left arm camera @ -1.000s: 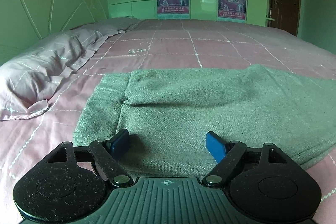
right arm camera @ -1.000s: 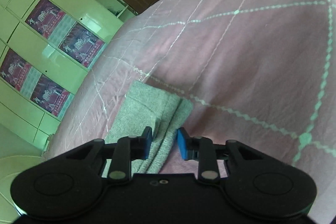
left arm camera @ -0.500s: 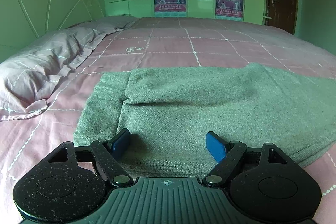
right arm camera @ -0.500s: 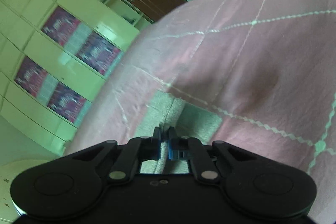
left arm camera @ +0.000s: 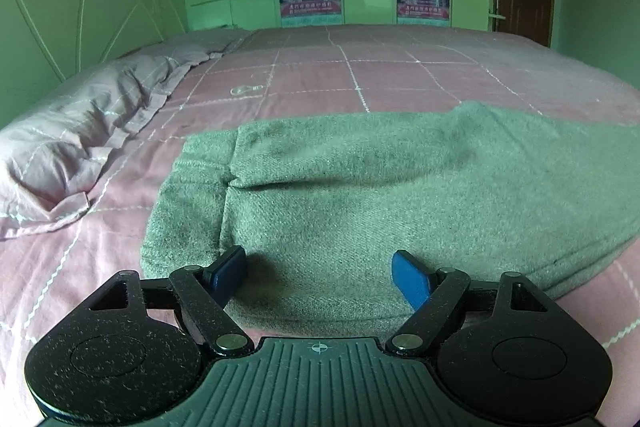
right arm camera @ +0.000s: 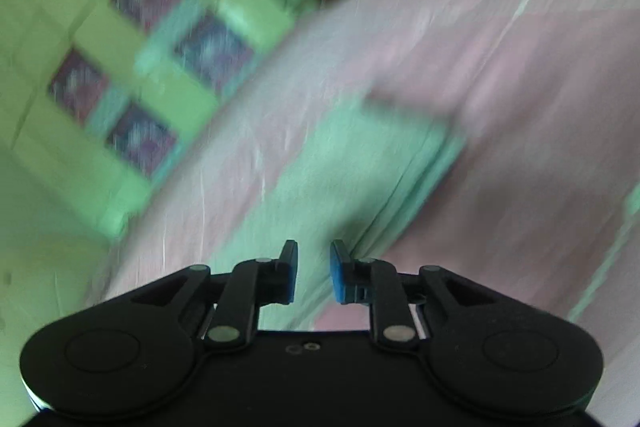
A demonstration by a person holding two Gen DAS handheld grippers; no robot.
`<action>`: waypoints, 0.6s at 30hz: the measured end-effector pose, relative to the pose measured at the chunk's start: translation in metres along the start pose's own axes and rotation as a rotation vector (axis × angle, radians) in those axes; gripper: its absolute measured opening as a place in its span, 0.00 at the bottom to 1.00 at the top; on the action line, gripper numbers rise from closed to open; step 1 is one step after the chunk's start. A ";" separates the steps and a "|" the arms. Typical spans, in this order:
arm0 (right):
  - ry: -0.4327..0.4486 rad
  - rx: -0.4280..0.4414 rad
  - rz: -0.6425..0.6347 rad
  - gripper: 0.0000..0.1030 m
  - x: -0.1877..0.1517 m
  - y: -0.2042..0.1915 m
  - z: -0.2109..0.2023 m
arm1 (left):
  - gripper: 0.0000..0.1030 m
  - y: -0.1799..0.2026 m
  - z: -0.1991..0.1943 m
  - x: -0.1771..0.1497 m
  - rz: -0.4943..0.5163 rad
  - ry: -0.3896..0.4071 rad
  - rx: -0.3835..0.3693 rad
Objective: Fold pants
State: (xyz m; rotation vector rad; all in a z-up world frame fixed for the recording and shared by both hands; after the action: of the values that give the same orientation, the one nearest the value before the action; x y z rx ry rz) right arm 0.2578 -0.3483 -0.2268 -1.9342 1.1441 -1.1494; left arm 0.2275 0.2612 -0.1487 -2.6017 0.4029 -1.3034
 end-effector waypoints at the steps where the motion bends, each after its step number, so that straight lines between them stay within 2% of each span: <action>1: 0.011 -0.006 -0.005 0.11 -0.003 -0.003 0.001 | 0.77 0.000 -0.001 0.001 -0.002 0.000 0.008; 3: 0.068 0.039 -0.017 0.13 -0.001 -0.020 -0.012 | 0.77 -0.001 -0.011 0.009 -0.029 0.026 0.016; 5: 0.069 0.094 -0.033 0.14 -0.007 -0.035 -0.017 | 0.77 -0.004 -0.023 0.011 -0.029 0.057 0.051; 7: 0.036 0.089 -0.109 0.16 -0.020 -0.046 -0.012 | 0.77 -0.003 -0.012 -0.005 -0.024 -0.002 0.035; 8: 0.000 0.073 -0.128 0.16 -0.026 -0.047 -0.007 | 0.77 -0.002 -0.010 -0.009 -0.018 0.004 0.040; 10: -0.006 0.077 -0.088 0.16 -0.029 -0.045 -0.007 | 0.77 -0.002 -0.012 -0.004 -0.017 0.006 0.053; 14: 0.039 0.113 0.029 0.21 -0.016 -0.033 -0.026 | 0.77 -0.001 -0.031 0.011 -0.092 0.062 0.040; 18: 0.133 0.077 0.140 0.23 0.012 -0.001 -0.042 | 0.77 0.014 -0.043 0.018 -0.153 0.096 0.008</action>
State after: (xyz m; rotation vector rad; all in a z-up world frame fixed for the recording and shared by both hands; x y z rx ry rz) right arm 0.2232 -0.3619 -0.2028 -1.7125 1.2648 -1.2416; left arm 0.2008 0.2395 -0.1139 -2.6150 0.2159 -1.4788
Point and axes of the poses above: each gripper's, at about its wrist camera, not at the fingertips, and z roughly the way its jaws point, y to its right, x to its top, the point moved 10 cm from there along z, roughly the way its jaws point, and after that the axes turned 15 degrees about z, right-handed, at the moved point
